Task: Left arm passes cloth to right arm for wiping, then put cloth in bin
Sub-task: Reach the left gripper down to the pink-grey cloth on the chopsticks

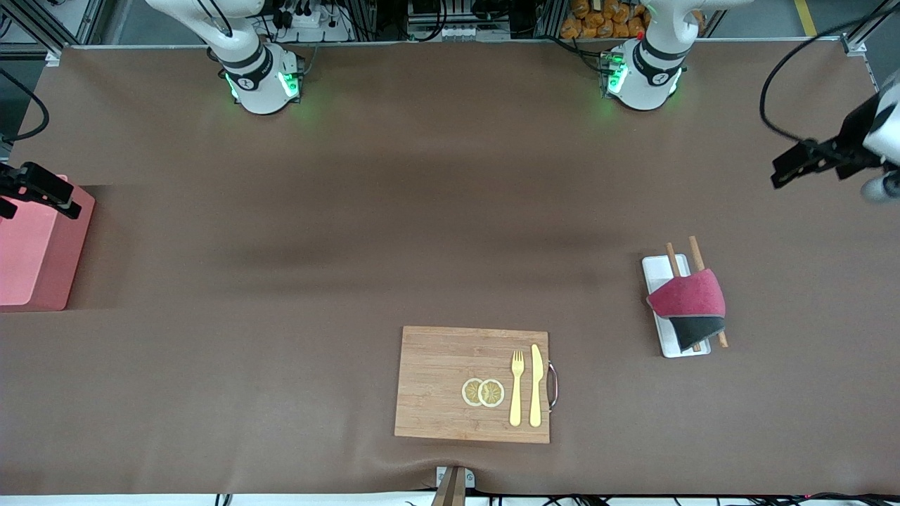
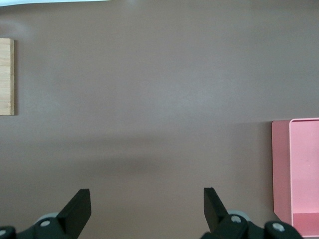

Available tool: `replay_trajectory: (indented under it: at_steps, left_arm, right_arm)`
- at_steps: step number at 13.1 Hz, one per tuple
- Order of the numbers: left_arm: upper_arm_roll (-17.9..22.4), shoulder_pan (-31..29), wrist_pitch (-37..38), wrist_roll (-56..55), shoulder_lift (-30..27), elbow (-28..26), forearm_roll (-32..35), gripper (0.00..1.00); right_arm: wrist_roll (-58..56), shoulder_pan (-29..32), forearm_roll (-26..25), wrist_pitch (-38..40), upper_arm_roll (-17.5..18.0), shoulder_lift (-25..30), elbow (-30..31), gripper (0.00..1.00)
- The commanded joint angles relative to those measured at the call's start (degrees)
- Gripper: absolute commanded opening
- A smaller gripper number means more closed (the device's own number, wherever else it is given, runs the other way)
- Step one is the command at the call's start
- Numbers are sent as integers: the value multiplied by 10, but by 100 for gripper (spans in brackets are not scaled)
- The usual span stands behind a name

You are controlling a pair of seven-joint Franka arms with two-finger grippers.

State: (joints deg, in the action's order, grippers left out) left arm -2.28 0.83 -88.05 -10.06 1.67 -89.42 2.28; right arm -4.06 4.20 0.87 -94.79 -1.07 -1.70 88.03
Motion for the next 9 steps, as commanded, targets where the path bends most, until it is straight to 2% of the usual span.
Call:
replay_trajectory:
  at_steps: [1,5,9]
  left_arm:
    - [2,-4,-54,5,45,-23,-6,100]
    - [1,-6,-215,12,82,-112,-6,100]
    - [1,-7,-260,19,145,-124,-7,100]
  right_arm:
    - [-4,8,-7,5,5,4,5,100]
    - [-3,9,-7,5,5,1,5,100]
    - [-3,9,-7,5,5,-1,6,100]
